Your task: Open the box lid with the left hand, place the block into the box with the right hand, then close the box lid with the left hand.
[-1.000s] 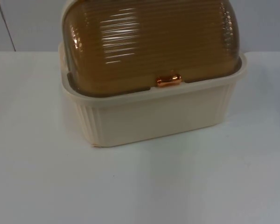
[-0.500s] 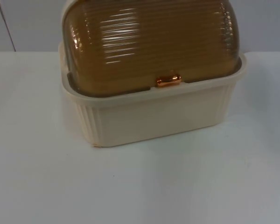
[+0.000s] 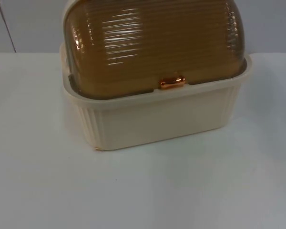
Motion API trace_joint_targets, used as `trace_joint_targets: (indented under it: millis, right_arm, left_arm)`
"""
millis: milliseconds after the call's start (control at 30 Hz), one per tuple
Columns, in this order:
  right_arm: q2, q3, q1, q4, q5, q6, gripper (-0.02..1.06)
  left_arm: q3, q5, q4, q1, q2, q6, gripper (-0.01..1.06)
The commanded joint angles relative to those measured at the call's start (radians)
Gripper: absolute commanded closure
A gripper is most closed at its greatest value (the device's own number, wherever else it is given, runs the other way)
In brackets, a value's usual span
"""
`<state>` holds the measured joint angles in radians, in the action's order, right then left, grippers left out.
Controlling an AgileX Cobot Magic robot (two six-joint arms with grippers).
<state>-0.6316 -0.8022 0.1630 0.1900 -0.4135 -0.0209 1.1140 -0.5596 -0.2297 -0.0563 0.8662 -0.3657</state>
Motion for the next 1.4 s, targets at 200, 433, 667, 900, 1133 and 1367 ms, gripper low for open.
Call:
trace_joint_targets:
  millis: [200, 433, 667, 900, 1133, 1367]
  right_arm:
    - [0.319, -0.097, 0.040, 0.156, -0.329, -0.122, 0.00]
    - [0.382, -0.192, 0.006, 0.164, -0.393, -0.095, 0.00]
    - [0.474, -0.192, -0.157, 0.172, -0.320, -0.061, 0.00]
    - [0.558, -0.192, -0.151, 0.144, -0.324, -0.036, 0.00]
    - [0.632, -0.192, -0.151, 0.053, -0.429, -0.012, 0.00]
    - [0.632, -0.214, -0.151, -0.231, -0.590, 0.153, 0.00]
  left_arm:
    - [-0.148, 0.074, 0.086, -0.013, -0.389, 0.091, 0.04]
    - [-0.148, 0.061, 0.157, -0.002, -0.521, 0.115, 0.04]
    - [-0.216, 0.097, 0.238, 0.078, -0.638, 0.190, 0.04]
    - [-0.233, 0.008, 0.218, 0.078, -0.741, 0.188, 0.04]
    - [-0.233, -0.082, 0.214, 0.078, -0.838, 0.199, 0.04]
    - [-0.190, -0.348, 0.134, 0.078, -0.866, 0.208, 0.04]
